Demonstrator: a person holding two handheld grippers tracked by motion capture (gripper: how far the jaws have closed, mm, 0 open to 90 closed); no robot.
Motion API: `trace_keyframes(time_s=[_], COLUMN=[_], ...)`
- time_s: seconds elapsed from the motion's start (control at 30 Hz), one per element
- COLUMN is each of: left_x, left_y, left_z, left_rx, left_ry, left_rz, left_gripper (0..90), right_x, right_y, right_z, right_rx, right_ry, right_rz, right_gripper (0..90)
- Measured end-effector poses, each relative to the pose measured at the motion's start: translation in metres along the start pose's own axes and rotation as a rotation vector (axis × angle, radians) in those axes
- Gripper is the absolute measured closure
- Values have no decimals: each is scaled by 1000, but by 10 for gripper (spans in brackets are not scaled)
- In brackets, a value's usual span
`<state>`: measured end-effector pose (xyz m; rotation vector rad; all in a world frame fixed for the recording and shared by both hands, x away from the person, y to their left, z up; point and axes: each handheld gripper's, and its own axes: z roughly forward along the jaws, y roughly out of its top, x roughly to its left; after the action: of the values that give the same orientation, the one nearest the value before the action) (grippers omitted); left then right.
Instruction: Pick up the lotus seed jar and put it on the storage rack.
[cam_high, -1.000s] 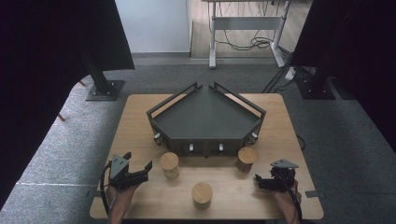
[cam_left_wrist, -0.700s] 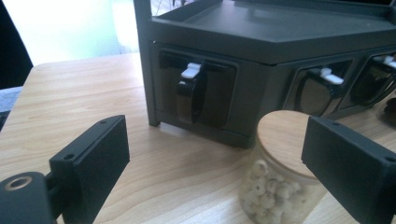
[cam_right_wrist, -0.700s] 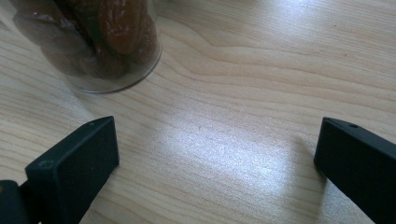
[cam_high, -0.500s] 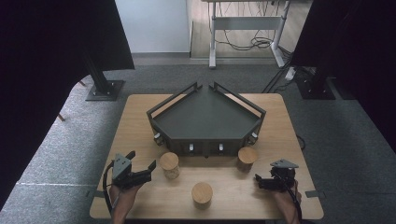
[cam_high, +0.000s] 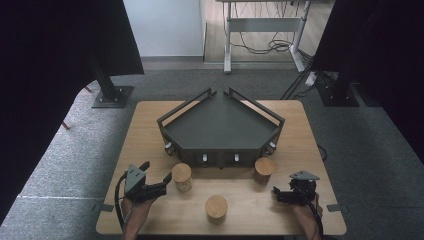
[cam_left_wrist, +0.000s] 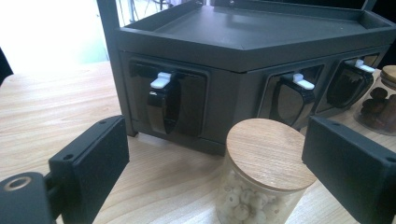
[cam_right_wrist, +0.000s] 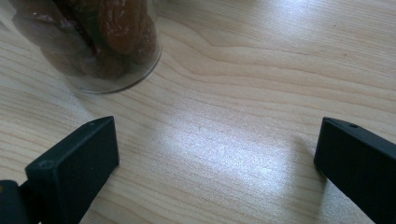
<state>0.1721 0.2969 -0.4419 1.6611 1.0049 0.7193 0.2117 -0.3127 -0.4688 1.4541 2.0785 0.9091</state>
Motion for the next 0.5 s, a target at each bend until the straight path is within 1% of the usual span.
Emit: trace_keyframes(time_s=[0.27,0.5], left_x=[-4,-5], left_y=[0,-1], left_z=[6,9], left_rx=[4,4], left_ry=[-14,-21], left_rz=[11,13], left_gripper=[69,69], right_x=[0,1], right_y=[0,0], right_z=[0,0], right_rx=[0,0], right_ry=[-1,-4], right_rz=[1,3], right_gripper=[0,0])
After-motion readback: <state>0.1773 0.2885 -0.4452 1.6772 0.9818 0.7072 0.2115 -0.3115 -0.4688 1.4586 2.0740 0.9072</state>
